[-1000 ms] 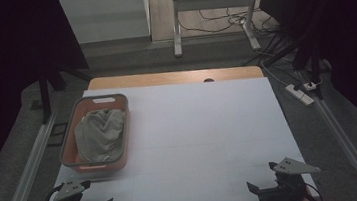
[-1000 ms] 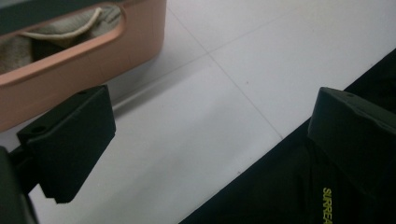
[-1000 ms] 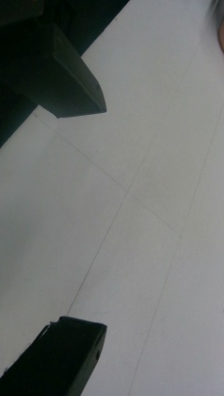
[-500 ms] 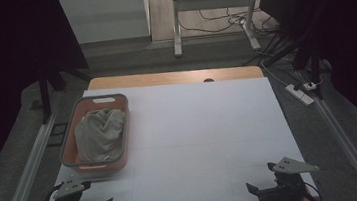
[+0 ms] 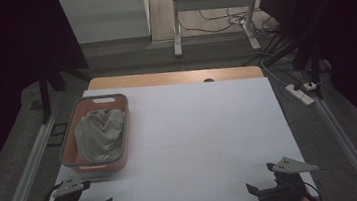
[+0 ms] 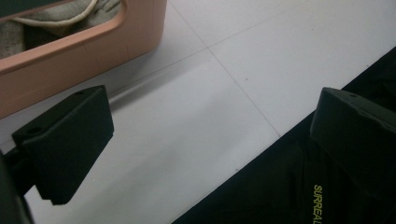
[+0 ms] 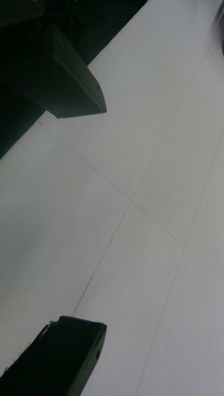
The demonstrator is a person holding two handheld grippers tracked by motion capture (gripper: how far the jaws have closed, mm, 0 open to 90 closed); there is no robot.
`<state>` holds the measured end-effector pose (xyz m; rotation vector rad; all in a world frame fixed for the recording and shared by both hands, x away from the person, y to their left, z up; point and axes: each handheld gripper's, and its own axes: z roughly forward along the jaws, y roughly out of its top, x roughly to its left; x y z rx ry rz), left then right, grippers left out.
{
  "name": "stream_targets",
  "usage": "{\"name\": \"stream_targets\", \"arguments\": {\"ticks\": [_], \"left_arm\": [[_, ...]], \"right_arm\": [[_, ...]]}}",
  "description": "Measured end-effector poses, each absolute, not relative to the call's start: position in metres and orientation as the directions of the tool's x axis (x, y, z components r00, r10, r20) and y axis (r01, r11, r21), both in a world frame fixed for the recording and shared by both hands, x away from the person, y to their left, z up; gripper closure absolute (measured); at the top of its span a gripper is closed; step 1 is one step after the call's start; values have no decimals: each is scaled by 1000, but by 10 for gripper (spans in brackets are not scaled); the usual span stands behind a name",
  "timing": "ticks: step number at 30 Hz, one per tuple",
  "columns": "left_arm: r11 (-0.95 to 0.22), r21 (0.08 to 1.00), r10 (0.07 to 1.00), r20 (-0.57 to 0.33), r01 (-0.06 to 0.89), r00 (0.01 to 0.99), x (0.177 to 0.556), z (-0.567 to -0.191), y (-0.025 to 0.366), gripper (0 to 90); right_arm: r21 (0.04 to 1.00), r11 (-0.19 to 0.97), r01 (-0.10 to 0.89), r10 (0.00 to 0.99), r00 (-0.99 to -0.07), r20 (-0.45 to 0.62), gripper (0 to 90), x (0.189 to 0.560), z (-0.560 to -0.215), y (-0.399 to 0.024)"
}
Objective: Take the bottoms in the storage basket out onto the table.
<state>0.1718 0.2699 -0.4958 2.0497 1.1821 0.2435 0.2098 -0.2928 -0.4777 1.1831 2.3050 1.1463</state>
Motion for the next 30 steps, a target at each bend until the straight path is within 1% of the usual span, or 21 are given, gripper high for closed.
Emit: {"name": "stream_targets", "arguments": {"ticks": [4,9,10,16,22,29,30], "left_arm": [[-305,697,812,-166,649,560,171,-491,270,1],[-297,707,808,-171,641,564,171,-486,271,1],[-306,711,806,-161,634,569,172,-486,270,1],[-325,707,792,-160,628,589,175,-485,270,0],[-310,720,797,-159,620,582,176,-482,274,0],[-319,712,803,-148,626,577,178,-481,275,0],[-328,722,795,-137,610,590,178,-479,275,0]], "right_arm": [[767,341,543,786,-613,84,0,210,-478,-293],[767,341,544,786,-613,85,0,211,-478,-293],[766,342,544,785,-614,85,0,211,-478,-293],[765,345,545,783,-616,86,0,211,-478,-293],[765,347,543,781,-618,85,0,211,-478,-292],[763,348,545,780,-620,88,0,211,-478,-292],[762,348,546,780,-620,88,0,211,-478,-292]]}}
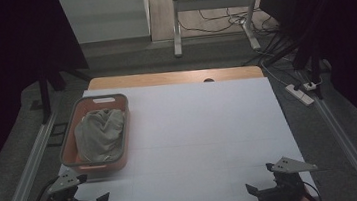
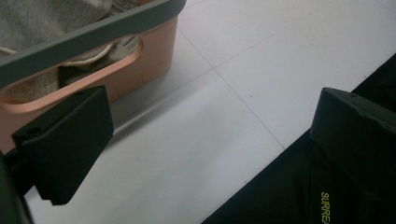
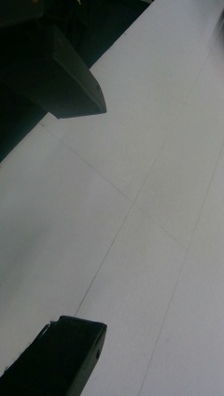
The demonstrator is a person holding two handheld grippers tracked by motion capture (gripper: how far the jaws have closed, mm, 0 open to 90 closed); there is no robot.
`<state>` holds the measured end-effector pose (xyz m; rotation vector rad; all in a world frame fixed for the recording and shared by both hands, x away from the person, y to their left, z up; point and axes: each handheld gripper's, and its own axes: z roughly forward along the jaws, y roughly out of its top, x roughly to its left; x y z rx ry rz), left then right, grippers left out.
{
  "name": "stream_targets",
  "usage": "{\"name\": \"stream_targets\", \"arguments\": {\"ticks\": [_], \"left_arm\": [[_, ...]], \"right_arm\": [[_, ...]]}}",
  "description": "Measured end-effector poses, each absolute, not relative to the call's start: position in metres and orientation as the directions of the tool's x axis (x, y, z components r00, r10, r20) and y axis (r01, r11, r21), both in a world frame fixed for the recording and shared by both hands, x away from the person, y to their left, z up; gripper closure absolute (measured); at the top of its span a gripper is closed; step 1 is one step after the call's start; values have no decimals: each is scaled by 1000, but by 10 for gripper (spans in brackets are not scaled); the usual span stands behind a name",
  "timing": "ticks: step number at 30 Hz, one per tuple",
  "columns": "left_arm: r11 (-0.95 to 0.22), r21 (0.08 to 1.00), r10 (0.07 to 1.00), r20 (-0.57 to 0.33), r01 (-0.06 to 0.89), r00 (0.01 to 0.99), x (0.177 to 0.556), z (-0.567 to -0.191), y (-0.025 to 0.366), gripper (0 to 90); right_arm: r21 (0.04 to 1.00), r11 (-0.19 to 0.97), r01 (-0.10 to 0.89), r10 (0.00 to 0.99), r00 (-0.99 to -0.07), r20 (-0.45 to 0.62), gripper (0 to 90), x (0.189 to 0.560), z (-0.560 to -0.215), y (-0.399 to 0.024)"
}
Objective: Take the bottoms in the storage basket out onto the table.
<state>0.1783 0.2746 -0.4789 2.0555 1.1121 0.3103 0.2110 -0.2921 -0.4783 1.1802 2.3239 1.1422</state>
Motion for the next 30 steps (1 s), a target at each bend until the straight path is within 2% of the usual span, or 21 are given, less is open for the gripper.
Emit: {"name": "stream_targets", "arguments": {"ticks": [19,30], "left_arm": [[-314,732,816,-118,604,567,186,-464,280,0],[-287,723,830,-140,628,540,195,-460,289,0]], "right_arm": [[755,357,550,780,-620,84,0,212,-479,-291],[751,367,549,778,-624,76,0,212,-479,-290]]}}
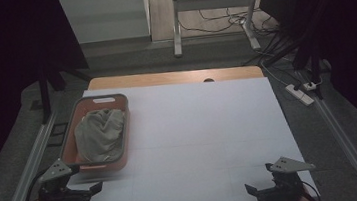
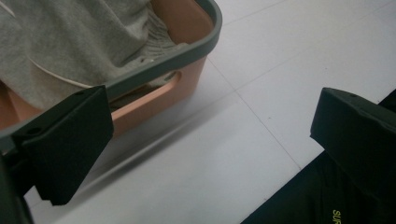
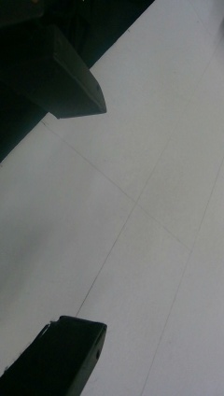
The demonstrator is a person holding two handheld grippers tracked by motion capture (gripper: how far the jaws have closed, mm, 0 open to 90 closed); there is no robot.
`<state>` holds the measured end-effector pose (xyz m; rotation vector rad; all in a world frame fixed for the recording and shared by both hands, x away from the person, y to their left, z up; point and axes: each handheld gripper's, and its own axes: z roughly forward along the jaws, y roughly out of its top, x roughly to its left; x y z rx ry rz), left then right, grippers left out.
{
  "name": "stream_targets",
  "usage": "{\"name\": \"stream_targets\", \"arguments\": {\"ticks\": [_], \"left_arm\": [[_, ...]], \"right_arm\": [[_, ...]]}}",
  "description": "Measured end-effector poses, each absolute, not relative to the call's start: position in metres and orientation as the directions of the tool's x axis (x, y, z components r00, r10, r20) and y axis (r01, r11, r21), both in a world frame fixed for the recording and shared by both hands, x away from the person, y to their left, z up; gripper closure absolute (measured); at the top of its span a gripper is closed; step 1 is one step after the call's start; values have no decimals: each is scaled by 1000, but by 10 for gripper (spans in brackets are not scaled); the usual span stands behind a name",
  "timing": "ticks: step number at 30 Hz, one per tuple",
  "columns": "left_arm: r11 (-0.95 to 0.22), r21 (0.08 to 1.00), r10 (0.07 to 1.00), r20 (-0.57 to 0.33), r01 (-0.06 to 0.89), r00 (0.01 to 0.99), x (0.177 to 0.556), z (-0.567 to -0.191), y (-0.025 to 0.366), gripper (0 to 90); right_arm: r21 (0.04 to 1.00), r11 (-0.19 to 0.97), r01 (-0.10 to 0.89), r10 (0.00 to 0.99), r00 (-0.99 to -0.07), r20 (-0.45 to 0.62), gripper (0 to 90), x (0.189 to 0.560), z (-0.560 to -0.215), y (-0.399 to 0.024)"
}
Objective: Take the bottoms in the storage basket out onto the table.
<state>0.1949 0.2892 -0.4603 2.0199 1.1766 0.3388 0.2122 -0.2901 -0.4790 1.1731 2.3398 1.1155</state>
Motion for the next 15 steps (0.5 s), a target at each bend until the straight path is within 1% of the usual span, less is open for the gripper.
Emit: {"name": "stream_targets", "arguments": {"ticks": [6,15], "left_arm": [[-287,716,832,-144,637,536,204,-457,289,0],[-302,699,841,-125,648,527,218,-455,288,0]], "right_arm": [[749,369,551,778,-624,76,0,212,-479,-290],[746,374,551,775,-627,75,0,213,-479,-289]]}}
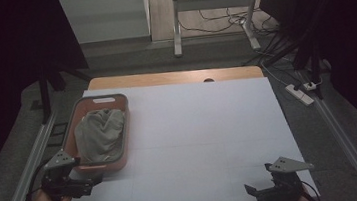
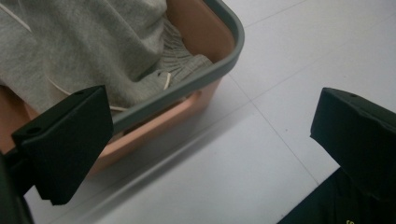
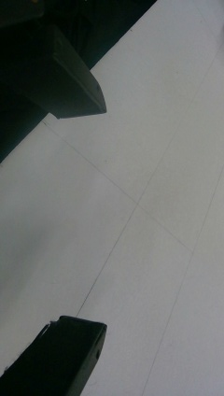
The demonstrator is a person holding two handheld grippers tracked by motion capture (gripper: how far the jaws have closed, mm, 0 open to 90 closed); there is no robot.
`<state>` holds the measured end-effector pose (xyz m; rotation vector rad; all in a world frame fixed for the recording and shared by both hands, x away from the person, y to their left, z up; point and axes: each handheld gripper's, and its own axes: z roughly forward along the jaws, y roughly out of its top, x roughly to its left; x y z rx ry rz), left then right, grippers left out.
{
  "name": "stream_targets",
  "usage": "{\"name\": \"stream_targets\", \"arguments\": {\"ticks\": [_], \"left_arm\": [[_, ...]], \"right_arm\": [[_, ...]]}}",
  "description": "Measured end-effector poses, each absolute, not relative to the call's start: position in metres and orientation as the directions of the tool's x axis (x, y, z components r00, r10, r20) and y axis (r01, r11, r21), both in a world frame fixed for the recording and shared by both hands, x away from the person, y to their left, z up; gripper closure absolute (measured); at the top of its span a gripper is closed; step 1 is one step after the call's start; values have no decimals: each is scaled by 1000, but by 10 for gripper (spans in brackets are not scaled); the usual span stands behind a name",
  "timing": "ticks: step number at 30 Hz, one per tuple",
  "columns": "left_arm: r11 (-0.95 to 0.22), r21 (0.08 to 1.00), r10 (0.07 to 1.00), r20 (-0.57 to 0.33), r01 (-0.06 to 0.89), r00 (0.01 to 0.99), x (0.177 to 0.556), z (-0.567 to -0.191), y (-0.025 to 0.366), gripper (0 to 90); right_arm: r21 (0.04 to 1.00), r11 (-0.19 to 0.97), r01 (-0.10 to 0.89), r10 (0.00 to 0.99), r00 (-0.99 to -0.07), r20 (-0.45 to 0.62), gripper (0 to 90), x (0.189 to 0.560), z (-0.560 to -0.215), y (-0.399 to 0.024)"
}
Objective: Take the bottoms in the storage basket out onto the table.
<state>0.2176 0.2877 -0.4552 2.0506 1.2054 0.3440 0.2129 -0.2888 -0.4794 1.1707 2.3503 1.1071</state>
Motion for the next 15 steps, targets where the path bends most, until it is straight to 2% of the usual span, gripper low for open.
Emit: {"name": "stream_targets", "arguments": {"ticks": [15], "left_arm": [[-308,672,868,-90,673,487,243,-450,291,0]], "right_arm": [[742,384,549,771,-633,69,0,213,-480,-288]]}}
